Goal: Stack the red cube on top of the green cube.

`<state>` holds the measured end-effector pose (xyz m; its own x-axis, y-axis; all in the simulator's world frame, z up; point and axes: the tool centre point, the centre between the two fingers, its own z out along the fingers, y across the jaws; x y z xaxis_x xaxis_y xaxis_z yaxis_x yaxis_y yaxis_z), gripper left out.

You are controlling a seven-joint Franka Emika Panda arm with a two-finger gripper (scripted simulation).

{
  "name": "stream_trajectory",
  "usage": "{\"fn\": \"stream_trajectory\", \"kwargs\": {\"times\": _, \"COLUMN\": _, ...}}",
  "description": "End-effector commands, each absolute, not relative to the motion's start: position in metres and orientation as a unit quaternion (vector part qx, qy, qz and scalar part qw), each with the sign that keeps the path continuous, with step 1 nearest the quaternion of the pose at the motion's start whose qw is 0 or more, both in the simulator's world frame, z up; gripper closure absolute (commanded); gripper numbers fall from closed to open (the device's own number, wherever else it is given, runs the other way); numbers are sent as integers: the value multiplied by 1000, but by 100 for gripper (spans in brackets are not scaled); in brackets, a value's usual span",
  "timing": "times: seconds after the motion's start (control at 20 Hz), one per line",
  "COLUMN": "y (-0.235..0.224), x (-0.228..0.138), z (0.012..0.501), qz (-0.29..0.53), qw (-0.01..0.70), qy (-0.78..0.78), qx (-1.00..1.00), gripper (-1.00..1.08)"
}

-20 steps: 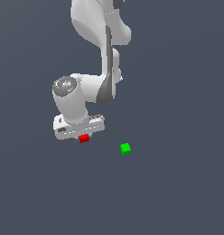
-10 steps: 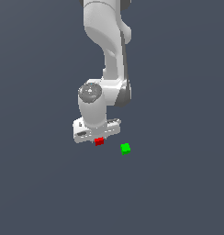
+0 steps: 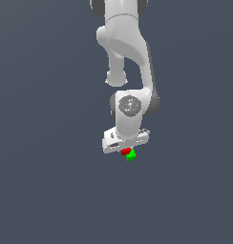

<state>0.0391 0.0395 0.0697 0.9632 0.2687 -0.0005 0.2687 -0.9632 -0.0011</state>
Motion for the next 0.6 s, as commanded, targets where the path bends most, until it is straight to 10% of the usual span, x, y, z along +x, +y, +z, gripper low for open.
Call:
{"fn": "stream_trajectory", "kwargs": {"times": 0.0, "y": 55, "x": 42, "z": 65, "qz": 0, "qw": 0, "qy": -134, "qx": -991, "gripper": 108}}
{"fn": "stream_trajectory", "kwargs": {"times": 0.3, "y": 70, "x": 44, "z": 61, "qz": 0, "qw": 0, "qy": -134, "qx": -991, "gripper": 108}}
{"fn": "stream_trajectory", "kwargs": {"times": 0.35, "y": 70, "x": 44, "z": 61, "qz": 0, "qw": 0, "qy": -134, "qx": -991, "gripper": -92}}
{"fn": "stream_trajectory", "kwargs": {"times": 0.55, "y": 70, "x": 44, "z": 61, "qz": 0, "qw": 0, "qy": -134, "qx": -991, "gripper": -92}}
